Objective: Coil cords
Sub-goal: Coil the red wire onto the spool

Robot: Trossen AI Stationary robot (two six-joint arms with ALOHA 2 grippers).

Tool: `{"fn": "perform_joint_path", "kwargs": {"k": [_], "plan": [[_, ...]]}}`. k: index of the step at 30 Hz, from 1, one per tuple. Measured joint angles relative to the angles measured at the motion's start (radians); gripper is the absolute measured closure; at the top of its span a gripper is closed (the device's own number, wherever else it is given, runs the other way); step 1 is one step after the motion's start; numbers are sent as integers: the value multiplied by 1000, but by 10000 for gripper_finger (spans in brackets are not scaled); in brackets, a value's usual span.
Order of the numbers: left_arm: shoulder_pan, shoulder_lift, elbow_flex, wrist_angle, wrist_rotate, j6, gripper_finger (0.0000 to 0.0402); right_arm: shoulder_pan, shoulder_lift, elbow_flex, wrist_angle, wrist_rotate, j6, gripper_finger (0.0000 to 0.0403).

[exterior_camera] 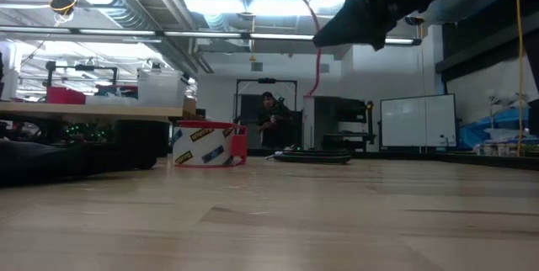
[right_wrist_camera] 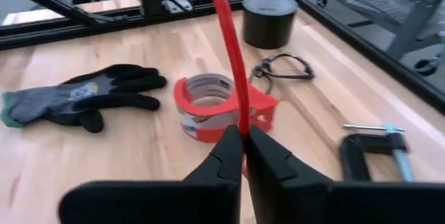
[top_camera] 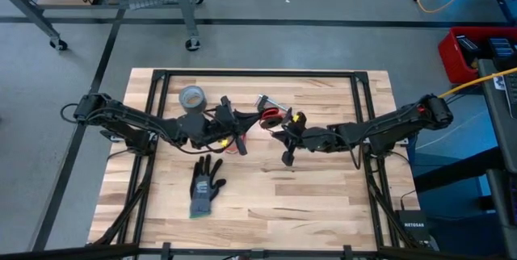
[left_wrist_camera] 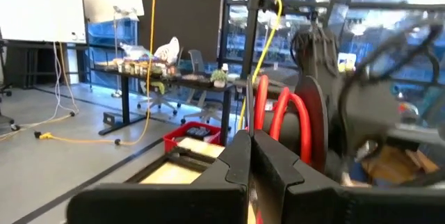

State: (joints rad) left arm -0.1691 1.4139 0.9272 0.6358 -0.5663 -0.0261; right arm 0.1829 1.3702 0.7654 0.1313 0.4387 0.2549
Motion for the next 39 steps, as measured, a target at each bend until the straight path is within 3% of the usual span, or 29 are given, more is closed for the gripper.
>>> {"fn": "perform_joint_path", "kwargs": {"k": [20,33,39], "plan": [[-3,1,0,-165,-74,-39,401,0,-280,0,-523,173,88,398],[-8,1,0,-300,-74,-134,401,0,-376,0,-715,287,114,396],[-20,1,0,-340,-62,-179,401,0,-412,0,-712,332,116,395]]}}
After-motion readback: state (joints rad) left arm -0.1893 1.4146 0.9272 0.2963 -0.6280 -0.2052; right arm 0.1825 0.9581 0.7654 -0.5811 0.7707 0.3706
